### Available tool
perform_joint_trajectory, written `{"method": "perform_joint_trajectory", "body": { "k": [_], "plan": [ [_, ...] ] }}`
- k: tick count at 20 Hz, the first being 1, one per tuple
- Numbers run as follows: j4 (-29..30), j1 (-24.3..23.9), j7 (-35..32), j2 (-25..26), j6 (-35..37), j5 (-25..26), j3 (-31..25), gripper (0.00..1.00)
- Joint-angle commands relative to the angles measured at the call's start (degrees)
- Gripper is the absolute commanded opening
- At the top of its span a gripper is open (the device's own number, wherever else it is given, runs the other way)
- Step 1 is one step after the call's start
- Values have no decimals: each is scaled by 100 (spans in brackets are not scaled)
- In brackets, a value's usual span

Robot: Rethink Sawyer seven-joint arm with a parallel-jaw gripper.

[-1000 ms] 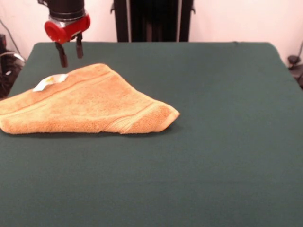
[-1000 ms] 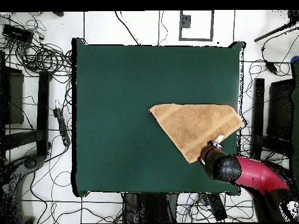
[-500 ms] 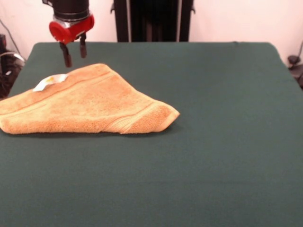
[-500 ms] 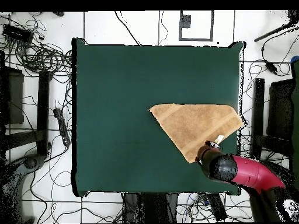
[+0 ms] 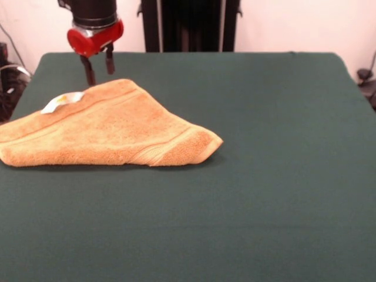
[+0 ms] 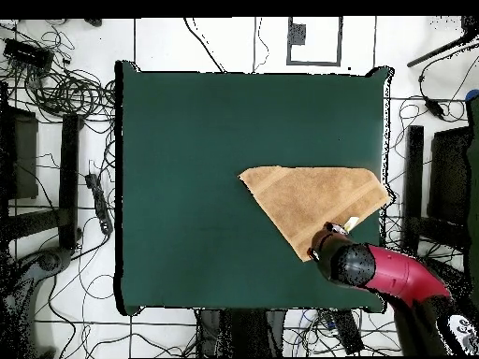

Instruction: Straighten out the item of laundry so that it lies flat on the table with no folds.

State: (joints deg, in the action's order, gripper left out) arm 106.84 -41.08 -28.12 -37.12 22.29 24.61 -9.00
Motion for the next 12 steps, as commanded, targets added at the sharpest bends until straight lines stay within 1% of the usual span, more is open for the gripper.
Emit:
{"method": "perform_joint_trajectory", "body": {
  "k": [1, 12],
  "plan": [
    [113, 366, -1591, 611, -213, -369, -299, 100],
    [115, 269, -1457, 739, -268, -415, -417, 100]
  ]
}}
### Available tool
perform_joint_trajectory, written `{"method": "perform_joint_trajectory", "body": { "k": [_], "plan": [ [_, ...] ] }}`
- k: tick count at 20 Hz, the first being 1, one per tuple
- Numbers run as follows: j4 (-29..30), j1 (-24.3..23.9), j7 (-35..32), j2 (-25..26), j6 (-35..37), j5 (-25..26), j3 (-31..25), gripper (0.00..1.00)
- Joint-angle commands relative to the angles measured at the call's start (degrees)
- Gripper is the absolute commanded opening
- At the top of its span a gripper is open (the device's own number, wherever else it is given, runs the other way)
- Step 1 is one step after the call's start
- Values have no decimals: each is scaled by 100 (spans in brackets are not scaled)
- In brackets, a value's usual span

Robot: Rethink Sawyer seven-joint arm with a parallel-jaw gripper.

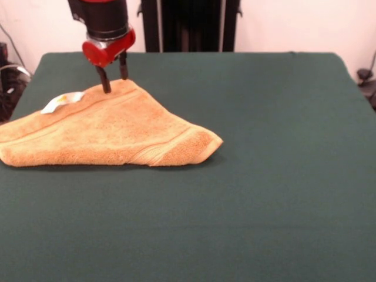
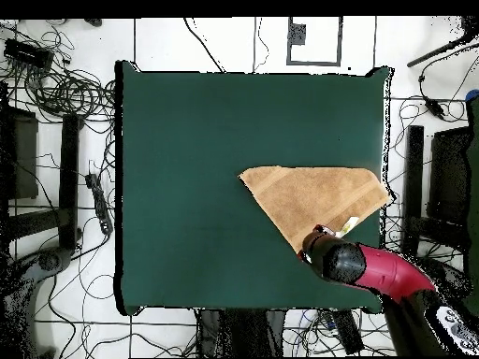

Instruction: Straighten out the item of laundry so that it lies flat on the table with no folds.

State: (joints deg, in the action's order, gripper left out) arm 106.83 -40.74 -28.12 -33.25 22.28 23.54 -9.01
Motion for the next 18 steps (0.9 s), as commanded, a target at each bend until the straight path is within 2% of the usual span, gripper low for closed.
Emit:
{"method": "perform_joint_trajectory", "body": {
  "k": [1, 10, 18],
  "plan": [
    [128, 219, -1454, 366, -296, -288, -397, 100],
    [48, 190, -1483, 678, -497, -221, -334, 100],
    [40, 268, -1567, 733, -658, -199, -196, 100]
  ]
}}
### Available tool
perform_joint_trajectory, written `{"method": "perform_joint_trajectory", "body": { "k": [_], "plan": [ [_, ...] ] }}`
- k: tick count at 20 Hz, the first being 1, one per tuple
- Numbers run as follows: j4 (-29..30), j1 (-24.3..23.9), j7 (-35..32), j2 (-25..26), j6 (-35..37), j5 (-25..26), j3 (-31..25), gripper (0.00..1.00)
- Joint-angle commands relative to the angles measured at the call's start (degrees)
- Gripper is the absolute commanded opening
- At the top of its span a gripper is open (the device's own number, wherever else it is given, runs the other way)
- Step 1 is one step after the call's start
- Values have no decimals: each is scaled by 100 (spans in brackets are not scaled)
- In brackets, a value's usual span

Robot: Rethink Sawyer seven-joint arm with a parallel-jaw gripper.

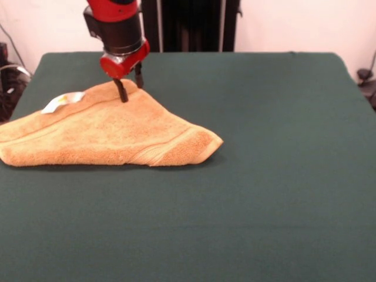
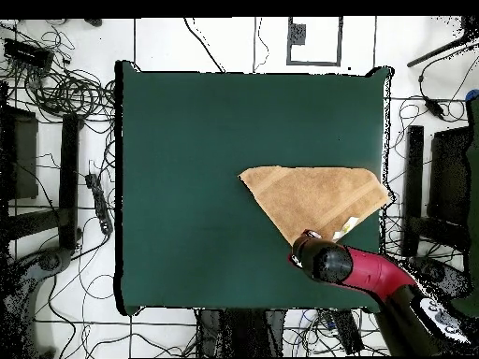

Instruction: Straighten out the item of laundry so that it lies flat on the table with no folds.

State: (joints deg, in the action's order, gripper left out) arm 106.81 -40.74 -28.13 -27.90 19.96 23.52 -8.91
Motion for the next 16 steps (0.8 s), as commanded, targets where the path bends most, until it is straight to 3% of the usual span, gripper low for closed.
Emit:
{"method": "perform_joint_trajectory", "body": {
  "k": [1, 2, 3, 16],
  "plan": [
    [75, 280, -1579, 191, -503, -185, -220, 100],
    [80, 254, -1596, 206, -589, -179, -226, 100],
    [95, 337, -1651, 160, -621, -182, -175, 0],
    [138, 423, -1645, 213, -871, -193, -14, 0]
  ]
}}
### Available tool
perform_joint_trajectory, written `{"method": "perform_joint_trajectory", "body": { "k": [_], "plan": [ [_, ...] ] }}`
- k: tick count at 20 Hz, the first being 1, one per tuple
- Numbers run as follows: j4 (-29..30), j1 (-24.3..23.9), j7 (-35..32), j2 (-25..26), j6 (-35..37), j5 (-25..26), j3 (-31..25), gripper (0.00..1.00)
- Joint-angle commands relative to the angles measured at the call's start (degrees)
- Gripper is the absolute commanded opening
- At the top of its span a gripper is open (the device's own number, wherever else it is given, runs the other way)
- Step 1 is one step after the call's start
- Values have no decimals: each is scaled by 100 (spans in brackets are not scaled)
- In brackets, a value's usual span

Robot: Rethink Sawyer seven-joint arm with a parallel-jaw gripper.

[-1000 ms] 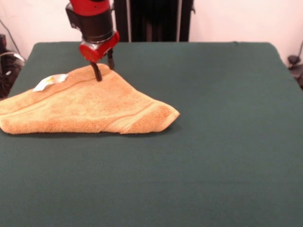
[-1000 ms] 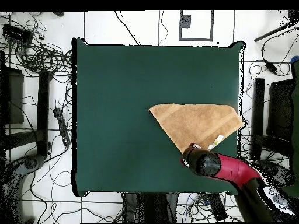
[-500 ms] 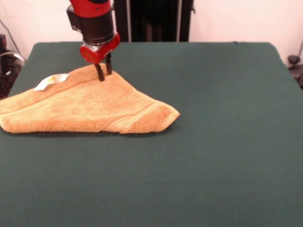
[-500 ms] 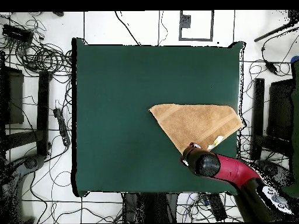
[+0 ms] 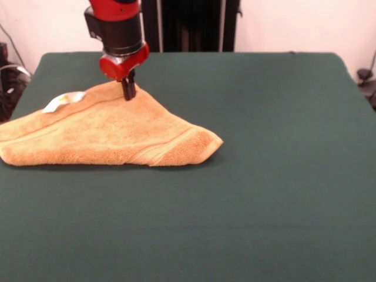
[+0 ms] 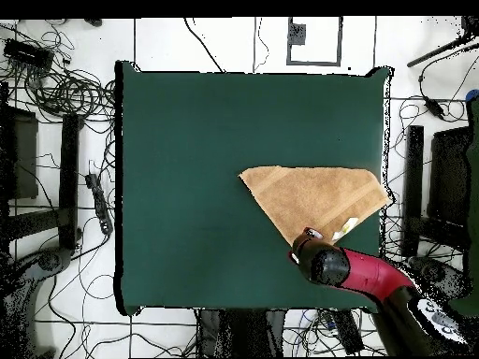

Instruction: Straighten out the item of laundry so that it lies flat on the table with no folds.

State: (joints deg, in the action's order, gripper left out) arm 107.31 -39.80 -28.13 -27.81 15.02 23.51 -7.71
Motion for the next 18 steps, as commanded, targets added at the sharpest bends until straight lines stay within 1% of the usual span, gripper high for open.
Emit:
{"method": "perform_joint_trajectory", "body": {
  "k": [1, 3, 6, 7, 12, 18],
  "plan": [
    [-16, 473, -1673, 238, -249, -208, 2, 0],
    [151, 108, -1515, 285, -543, -134, -369, 0],
    [165, 116, -1515, 263, -532, -137, -352, 0],
    [191, 55, -1499, 268, -570, -138, -392, 100],
    [197, 125, -1583, 253, -601, -172, -307, 100],
    [264, 35, -1566, 251, -665, -154, -339, 100]
  ]
}}
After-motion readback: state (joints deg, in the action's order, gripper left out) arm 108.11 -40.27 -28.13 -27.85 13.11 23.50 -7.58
